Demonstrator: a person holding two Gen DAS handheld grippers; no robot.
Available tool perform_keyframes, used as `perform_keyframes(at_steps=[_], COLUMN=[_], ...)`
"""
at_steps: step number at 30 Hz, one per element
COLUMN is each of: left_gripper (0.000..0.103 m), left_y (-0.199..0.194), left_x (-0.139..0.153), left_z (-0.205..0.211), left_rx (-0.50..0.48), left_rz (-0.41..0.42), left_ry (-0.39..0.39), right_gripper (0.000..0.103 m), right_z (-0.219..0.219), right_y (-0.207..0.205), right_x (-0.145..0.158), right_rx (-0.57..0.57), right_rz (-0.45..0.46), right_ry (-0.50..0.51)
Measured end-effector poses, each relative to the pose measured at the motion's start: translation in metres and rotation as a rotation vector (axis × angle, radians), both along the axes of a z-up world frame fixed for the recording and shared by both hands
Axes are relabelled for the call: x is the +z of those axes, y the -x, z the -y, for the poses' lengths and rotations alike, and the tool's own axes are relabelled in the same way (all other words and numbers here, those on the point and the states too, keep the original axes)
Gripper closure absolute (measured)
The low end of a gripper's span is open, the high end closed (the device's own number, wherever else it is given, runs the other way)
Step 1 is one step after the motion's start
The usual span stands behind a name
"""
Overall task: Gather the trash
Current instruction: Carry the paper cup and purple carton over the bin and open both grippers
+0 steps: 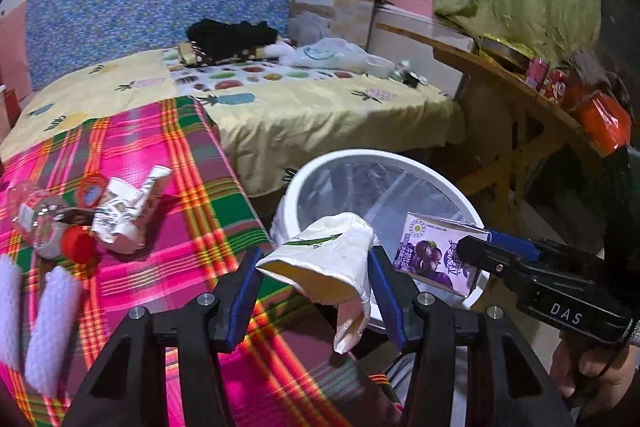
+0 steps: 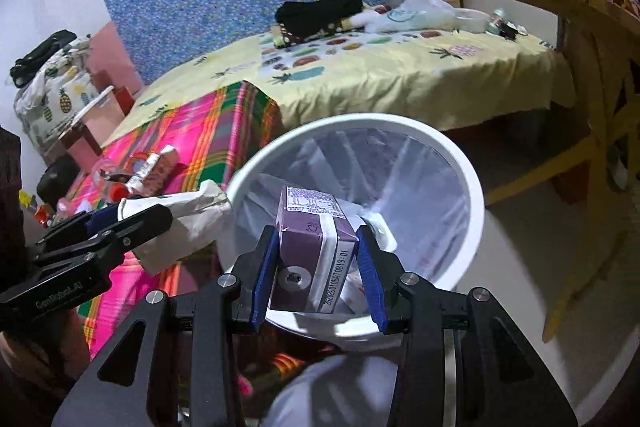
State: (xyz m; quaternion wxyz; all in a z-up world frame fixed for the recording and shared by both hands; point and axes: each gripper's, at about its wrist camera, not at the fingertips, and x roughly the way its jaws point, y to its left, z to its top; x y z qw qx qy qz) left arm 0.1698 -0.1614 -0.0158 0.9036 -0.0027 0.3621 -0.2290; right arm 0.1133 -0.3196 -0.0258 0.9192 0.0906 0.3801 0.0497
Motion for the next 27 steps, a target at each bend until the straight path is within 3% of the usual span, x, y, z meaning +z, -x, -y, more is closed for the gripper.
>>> perform_keyframes(at_steps=[11,27], left_gripper=[0.048,0.043], left_y=[-0.012,-0.011], left_x=[-0.018,-0.017], left_z=[0.025,0.024], left_rx=[-0.058,-0.054], left_rz=[-0.039,-0.023], left_ry=[-0.016,0.003], right_gripper=[0.062,0.061], right_z=[0.010,0.014], right_y=[-0.003,-0.001], right_x=[-0.008,-0.005], right_rx=[-0.011,-0.036], right_rz=[-0.058,-0.034], right_ry=[0.023,0.023])
